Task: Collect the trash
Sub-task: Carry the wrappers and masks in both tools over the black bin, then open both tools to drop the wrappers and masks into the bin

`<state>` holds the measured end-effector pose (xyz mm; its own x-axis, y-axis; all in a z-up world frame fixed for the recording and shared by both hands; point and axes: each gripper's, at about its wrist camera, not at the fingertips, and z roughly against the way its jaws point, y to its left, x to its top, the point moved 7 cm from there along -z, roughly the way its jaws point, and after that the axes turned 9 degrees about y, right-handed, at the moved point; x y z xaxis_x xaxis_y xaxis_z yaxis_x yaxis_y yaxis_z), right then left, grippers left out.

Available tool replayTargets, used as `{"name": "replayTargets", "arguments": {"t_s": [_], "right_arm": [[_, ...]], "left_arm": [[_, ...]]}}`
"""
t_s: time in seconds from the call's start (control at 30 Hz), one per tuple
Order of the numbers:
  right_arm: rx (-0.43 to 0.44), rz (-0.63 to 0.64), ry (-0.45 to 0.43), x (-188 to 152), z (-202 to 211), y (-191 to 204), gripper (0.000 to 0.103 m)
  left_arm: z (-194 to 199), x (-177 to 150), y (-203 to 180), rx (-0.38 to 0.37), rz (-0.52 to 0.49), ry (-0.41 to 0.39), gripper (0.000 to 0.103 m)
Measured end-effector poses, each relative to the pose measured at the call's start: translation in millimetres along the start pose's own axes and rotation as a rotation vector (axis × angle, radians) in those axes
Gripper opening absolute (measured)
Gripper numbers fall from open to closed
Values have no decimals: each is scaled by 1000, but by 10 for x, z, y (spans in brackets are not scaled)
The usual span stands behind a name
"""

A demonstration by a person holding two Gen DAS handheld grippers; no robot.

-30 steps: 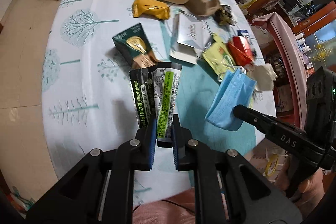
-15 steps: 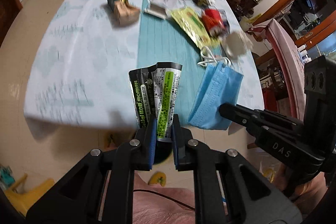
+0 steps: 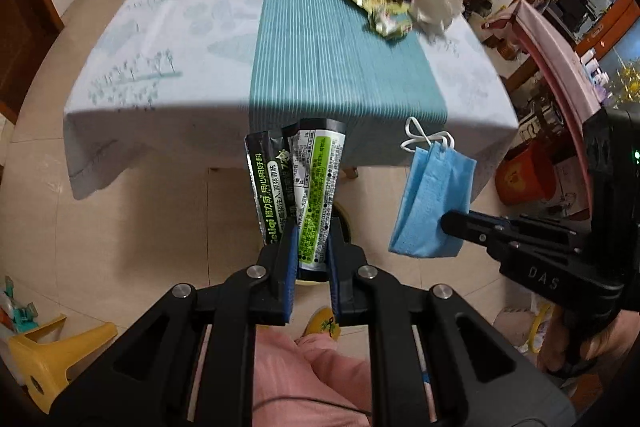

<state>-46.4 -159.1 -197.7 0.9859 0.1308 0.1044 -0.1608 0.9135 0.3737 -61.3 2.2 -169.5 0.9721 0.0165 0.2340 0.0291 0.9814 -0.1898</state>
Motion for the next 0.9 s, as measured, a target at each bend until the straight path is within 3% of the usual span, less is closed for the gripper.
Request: {"name": "replayTargets", "arguments": {"t_s": [0.2, 0.47, 0.7, 0.77, 0.87, 0.9], "right_arm": [[-24, -86, 38, -387, -733, -231, 5], [-86, -195, 74, -693, -2055, -773, 5], [-118, -273, 67, -589, -3110, -1218, 5], [-117, -291, 66, -581, -3331, -1300, 16], [-114, -330, 59, -562, -3548, -1405, 39], [-106, -340, 52, -568, -3583, -1429, 41]], "left_arm": [[-695, -155, 33, -10, -35, 65, 11], [-2034, -262, 208, 2, -103, 130, 11], [-3034, -338, 392, 22, -132, 159, 11], [-3221, -356, 425, 23, -135, 166, 12], [-3466, -382, 437, 28, -138, 183, 39], [-3506, -384, 439, 28, -136, 180, 60]]}}
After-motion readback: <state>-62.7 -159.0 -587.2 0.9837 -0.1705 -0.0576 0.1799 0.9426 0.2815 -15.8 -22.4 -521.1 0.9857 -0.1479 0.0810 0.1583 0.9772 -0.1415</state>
